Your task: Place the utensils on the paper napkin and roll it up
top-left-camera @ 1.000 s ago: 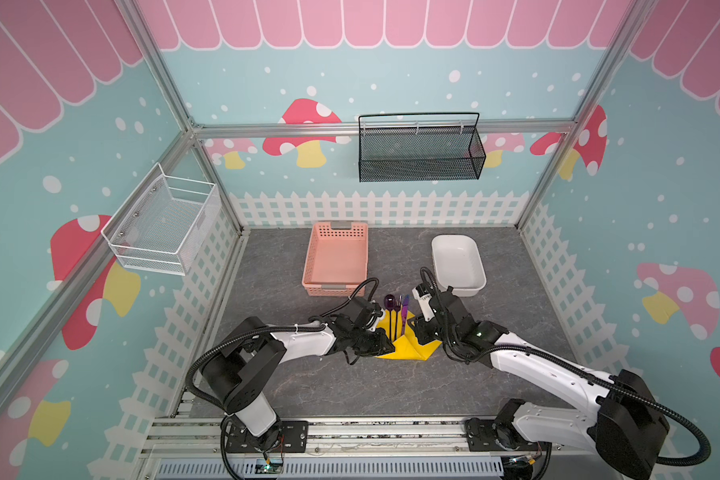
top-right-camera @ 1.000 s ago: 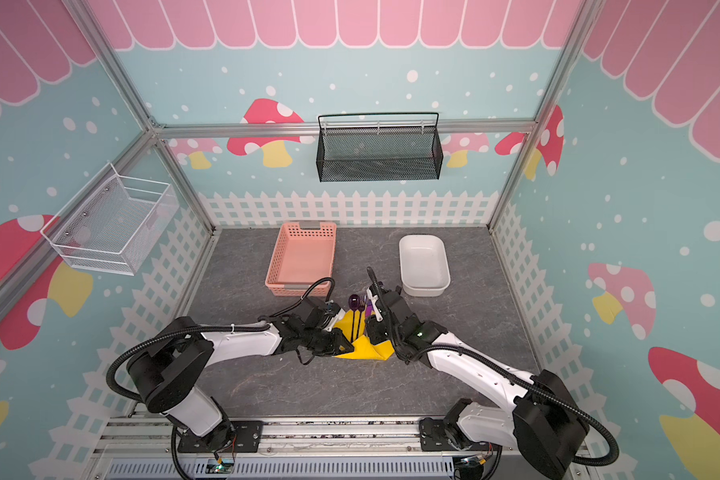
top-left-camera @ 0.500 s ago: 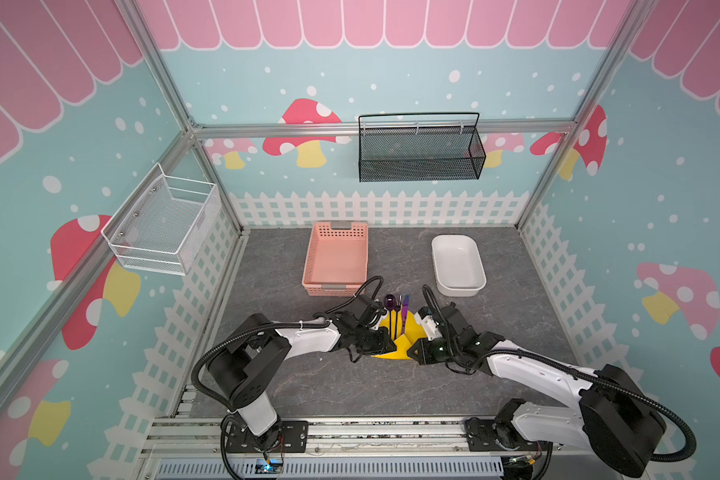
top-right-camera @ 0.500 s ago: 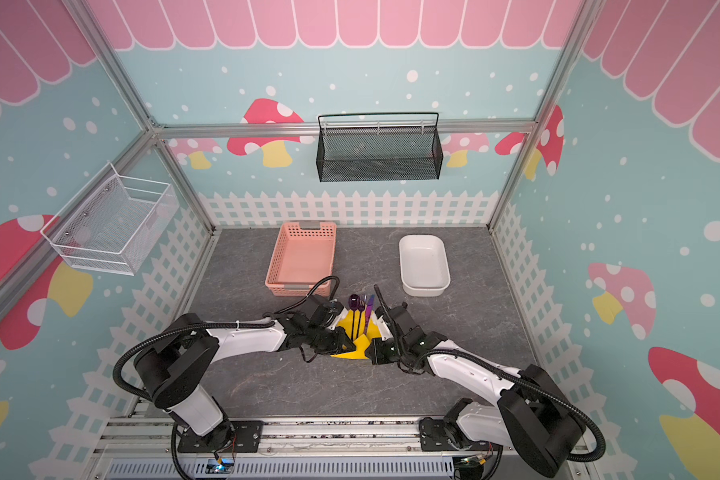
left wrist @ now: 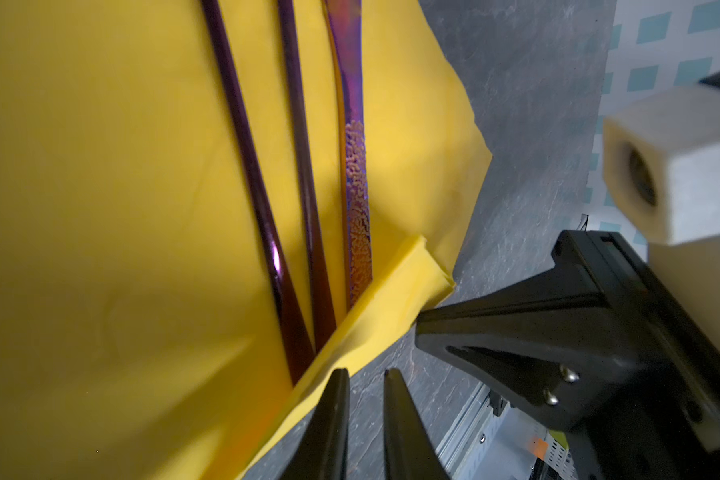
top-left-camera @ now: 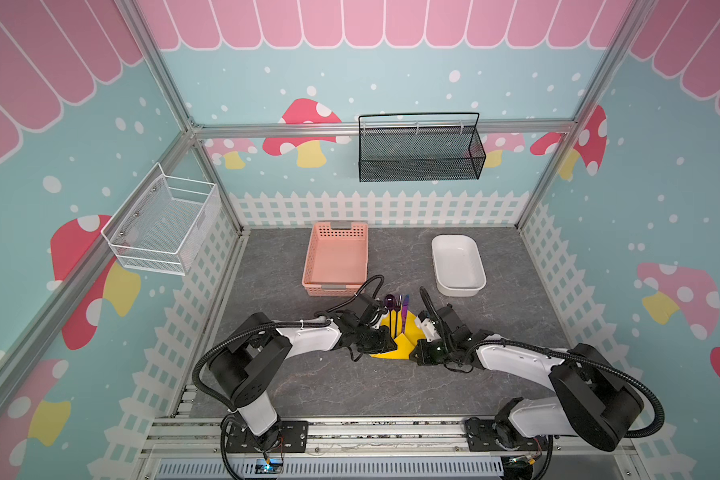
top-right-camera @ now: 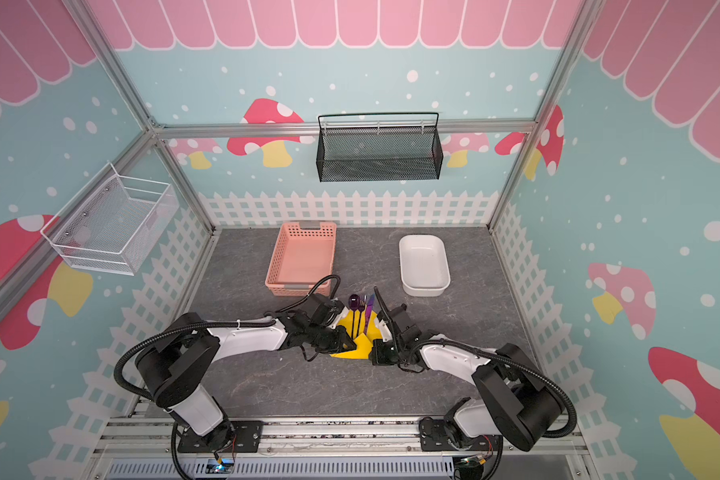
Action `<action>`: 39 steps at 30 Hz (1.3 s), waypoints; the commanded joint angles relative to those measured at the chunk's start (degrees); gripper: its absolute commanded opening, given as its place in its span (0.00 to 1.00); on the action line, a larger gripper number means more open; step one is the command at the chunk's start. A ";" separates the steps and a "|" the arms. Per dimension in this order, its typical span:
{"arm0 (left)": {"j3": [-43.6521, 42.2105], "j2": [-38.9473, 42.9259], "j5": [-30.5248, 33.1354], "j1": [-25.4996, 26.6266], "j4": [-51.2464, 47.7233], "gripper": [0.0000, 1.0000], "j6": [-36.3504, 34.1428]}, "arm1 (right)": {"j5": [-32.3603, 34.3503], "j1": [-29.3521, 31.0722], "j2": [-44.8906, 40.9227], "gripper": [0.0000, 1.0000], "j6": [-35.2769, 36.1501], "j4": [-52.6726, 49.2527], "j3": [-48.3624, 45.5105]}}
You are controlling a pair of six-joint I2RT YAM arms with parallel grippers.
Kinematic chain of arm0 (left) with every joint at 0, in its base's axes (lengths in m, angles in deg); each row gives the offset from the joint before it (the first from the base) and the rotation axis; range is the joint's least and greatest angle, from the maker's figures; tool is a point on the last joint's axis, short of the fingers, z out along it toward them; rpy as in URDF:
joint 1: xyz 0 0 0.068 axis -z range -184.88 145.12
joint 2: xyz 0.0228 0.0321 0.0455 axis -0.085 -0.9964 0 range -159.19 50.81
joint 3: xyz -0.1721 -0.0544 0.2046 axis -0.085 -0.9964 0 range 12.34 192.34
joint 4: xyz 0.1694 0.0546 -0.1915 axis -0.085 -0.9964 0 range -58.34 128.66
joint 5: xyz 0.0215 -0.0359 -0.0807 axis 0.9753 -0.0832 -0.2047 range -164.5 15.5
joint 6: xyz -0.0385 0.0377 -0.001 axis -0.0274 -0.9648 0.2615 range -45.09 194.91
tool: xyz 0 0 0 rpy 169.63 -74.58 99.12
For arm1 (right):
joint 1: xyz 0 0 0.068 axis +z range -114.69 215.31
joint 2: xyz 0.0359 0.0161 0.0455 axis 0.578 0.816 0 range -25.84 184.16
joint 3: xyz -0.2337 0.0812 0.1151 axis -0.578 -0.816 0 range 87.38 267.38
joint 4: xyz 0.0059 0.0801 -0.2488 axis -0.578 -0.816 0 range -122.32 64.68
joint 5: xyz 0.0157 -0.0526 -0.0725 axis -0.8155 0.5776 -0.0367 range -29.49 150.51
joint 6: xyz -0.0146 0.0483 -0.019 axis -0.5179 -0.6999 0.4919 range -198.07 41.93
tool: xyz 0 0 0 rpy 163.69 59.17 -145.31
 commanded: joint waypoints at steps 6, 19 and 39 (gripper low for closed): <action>2.15 -2.02 -0.64 0.69 -0.80 0.19 -1.15 | -0.68 -1.94 2.57 0.04 2.00 1.93 1.67; 3.12 -3.95 -0.02 0.63 -2.63 0.19 -1.03 | -4.85 -7.21 1.26 0.14 3.14 1.91 4.84; 3.00 -3.83 1.33 0.63 -3.84 0.18 -0.87 | -18.10 -16.12 20.48 0.48 4.19 10.91 16.38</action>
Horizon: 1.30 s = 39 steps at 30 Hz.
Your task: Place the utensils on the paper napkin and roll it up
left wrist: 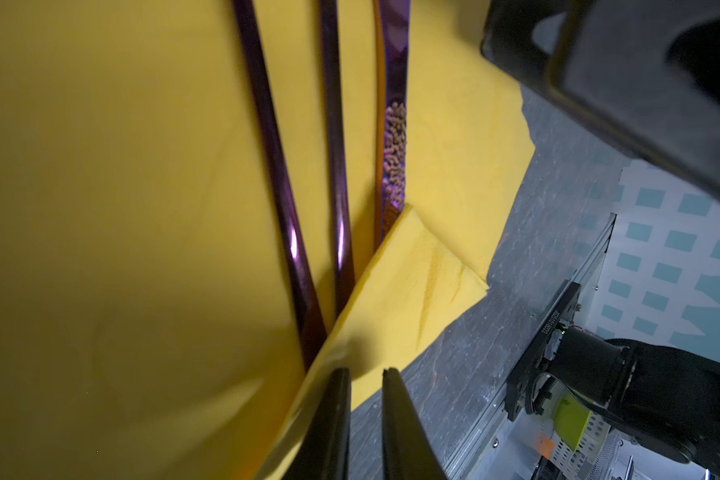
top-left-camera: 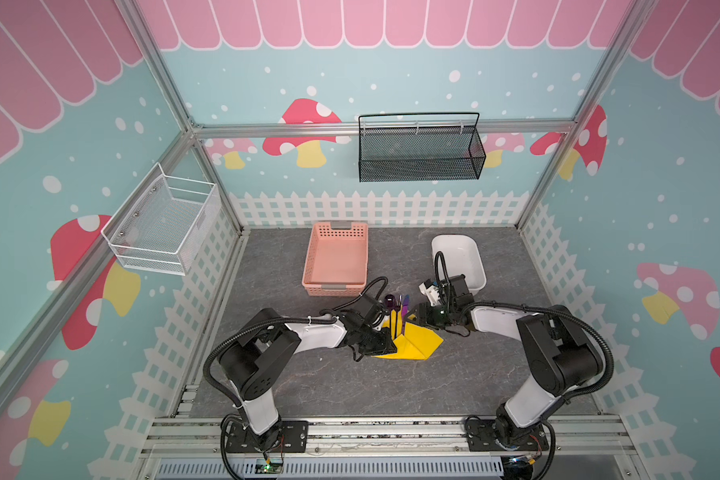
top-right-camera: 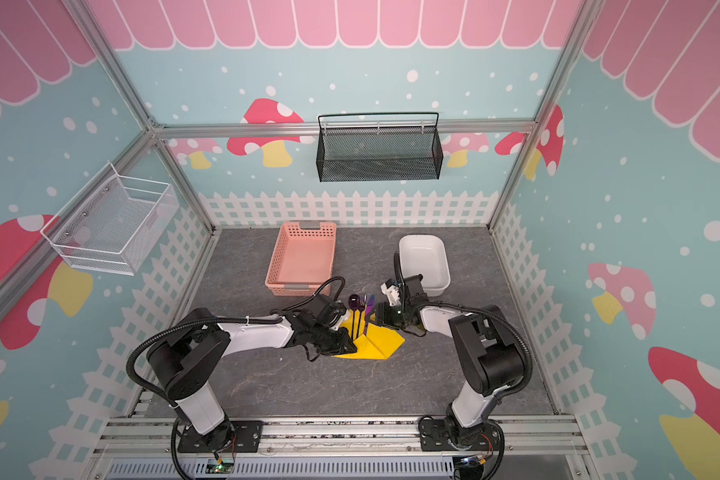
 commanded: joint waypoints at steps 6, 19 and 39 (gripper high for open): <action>0.92 -0.64 1.24 0.31 -1.02 0.18 -0.54 | -4.20 -0.87 6.24 0.48 0.85 2.95 3.98; 1.29 -0.99 1.11 0.29 -1.28 0.18 -0.59 | -6.07 -1.36 9.38 0.48 0.33 5.03 4.69; 1.67 -1.09 0.85 0.24 -1.36 0.18 -0.78 | -6.98 -1.70 7.87 0.47 0.28 5.33 5.33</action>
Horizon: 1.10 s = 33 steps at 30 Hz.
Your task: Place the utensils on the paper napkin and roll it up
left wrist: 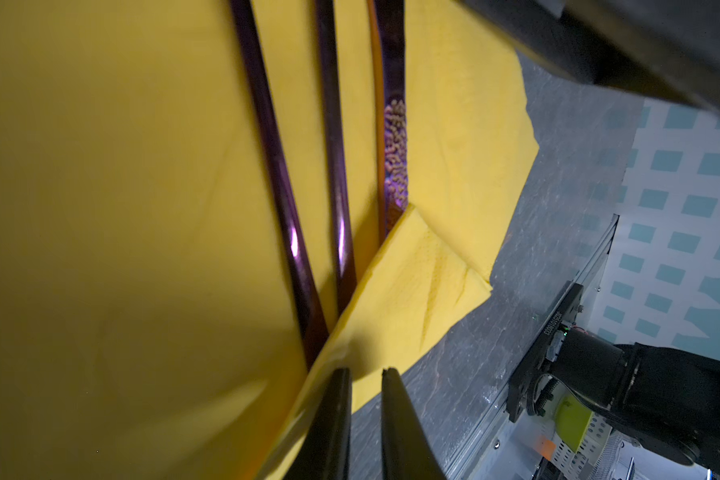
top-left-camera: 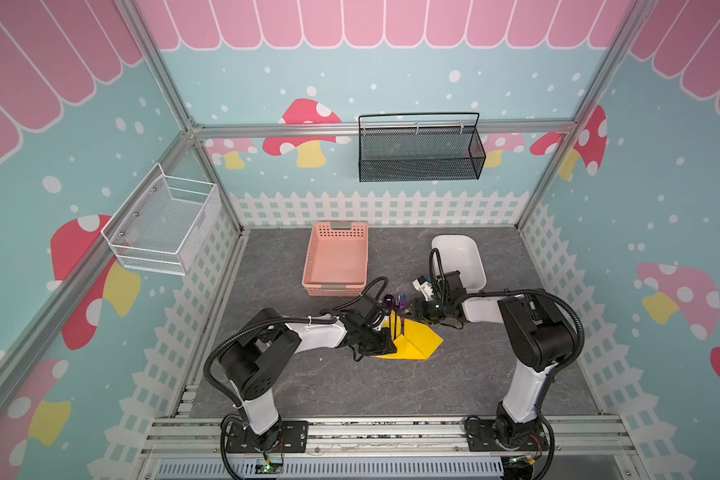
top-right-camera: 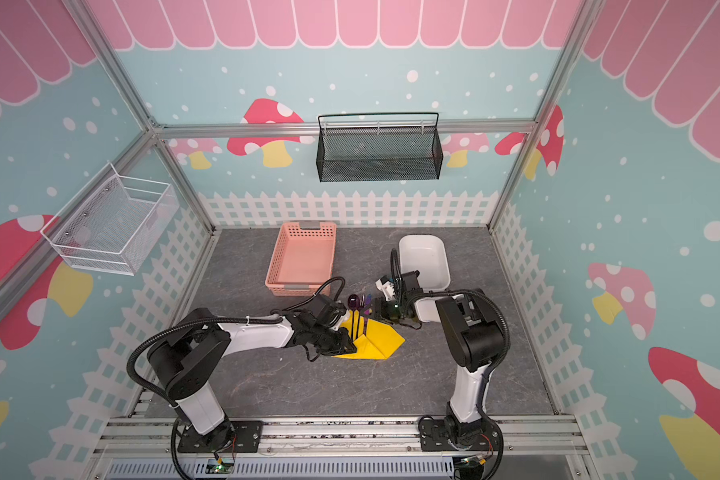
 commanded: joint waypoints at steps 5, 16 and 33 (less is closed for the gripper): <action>2.13 -1.07 0.42 0.29 -1.27 0.18 -0.95 | 0.86 -0.50 -8.34 0.47 -0.64 -0.57 -1.46; 4.49 -2.11 -0.47 0.81 -1.28 0.18 -1.02 | 1.79 -0.43 -21.68 0.44 -0.72 -6.83 -11.81; 7.06 -3.53 0.83 1.74 -1.46 0.17 -0.53 | -0.78 7.01 -26.59 0.11 -3.63 -3.96 -23.81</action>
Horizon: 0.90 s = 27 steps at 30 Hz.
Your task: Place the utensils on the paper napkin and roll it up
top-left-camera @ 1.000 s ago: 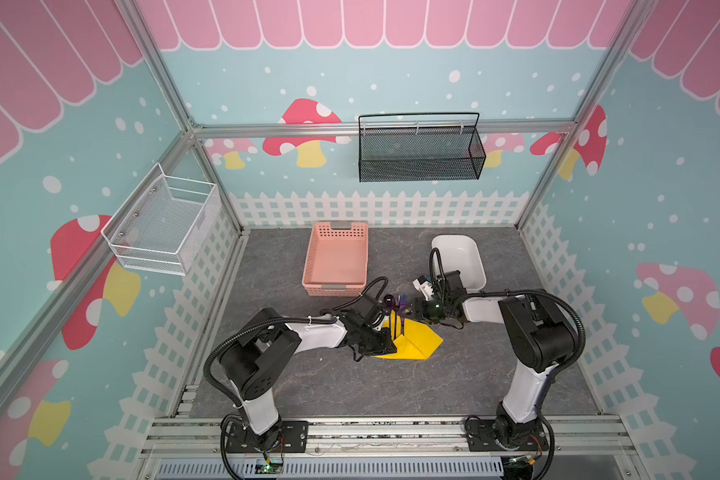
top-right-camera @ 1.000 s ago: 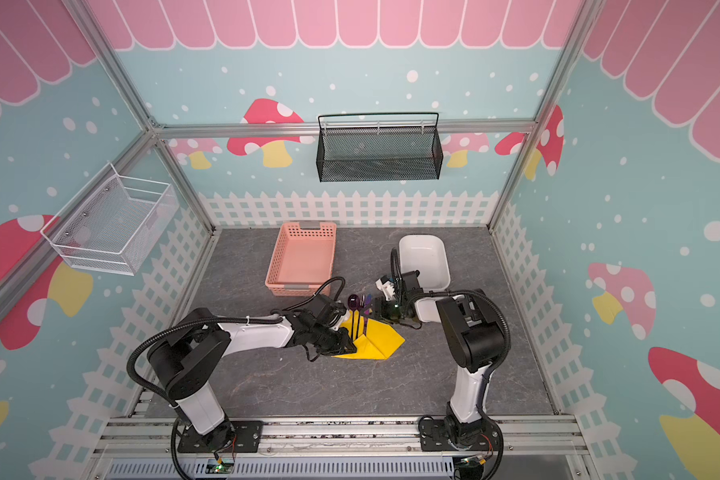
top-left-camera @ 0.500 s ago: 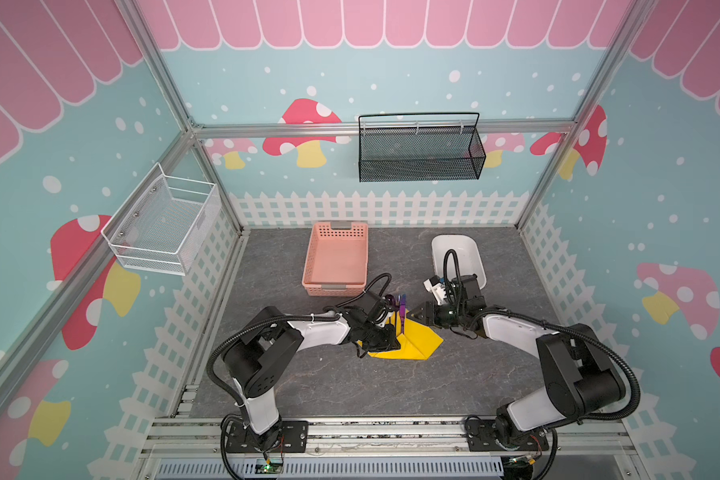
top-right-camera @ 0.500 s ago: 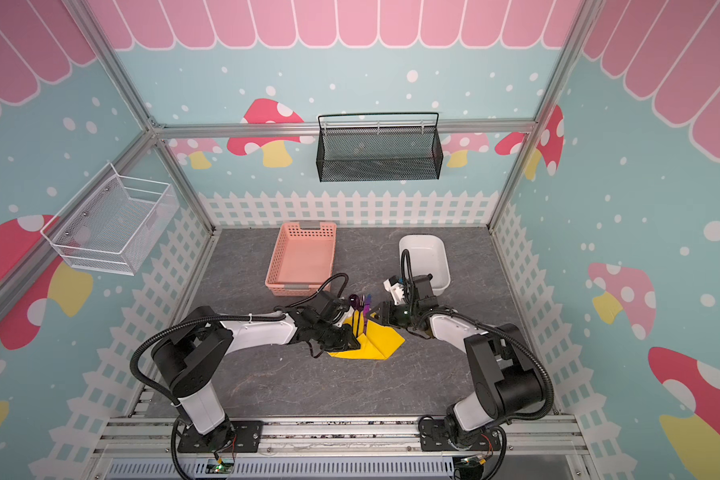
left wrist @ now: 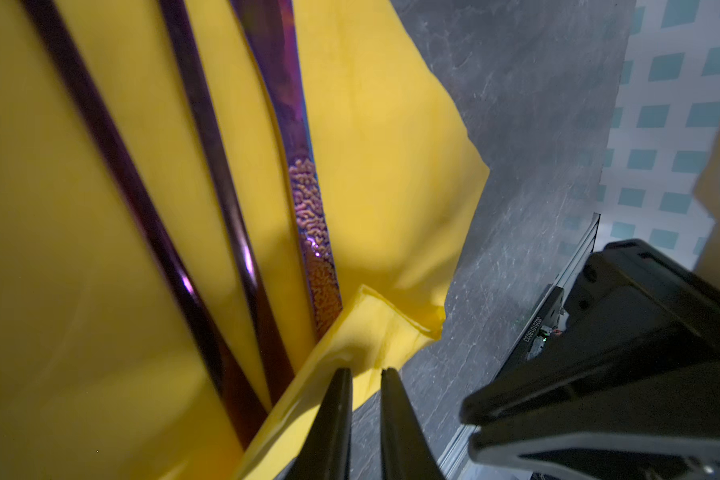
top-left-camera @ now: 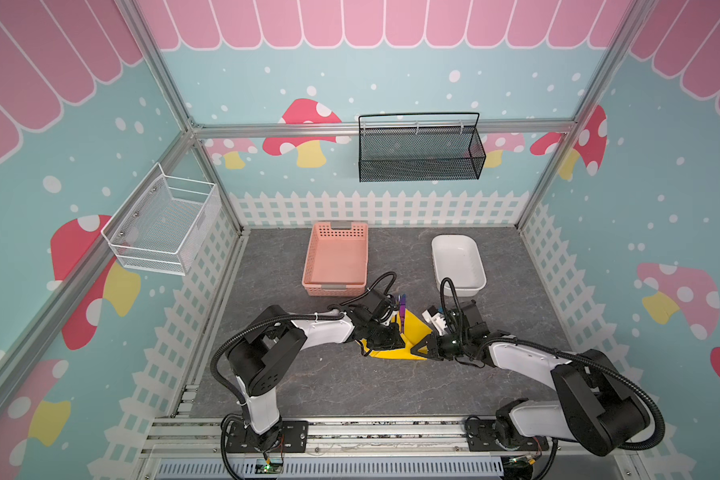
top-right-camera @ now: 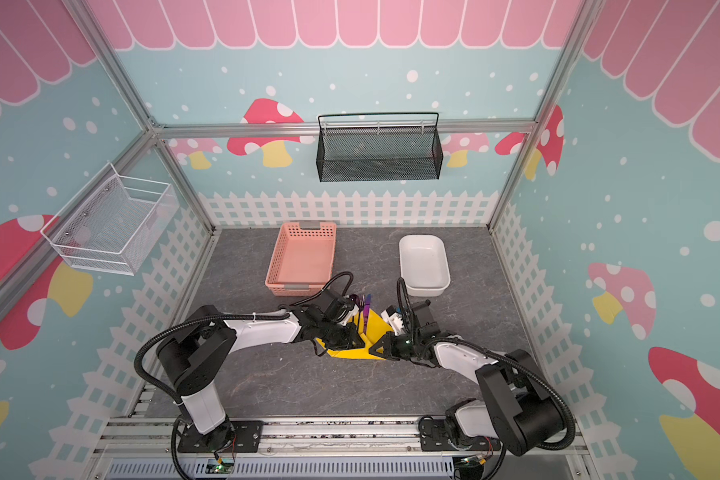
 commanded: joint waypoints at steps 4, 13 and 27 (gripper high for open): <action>1.24 -0.87 1.24 0.40 -0.67 0.17 -0.42 | 2.70 1.58 5.70 0.10 -0.04 2.33 0.17; 1.39 -2.01 1.59 0.36 -1.46 0.17 -0.56 | 7.61 1.54 8.41 0.09 2.11 -1.51 1.11; 1.38 -2.36 2.49 0.09 -2.52 0.16 -0.59 | 0.91 1.55 7.75 0.10 -3.78 8.05 0.98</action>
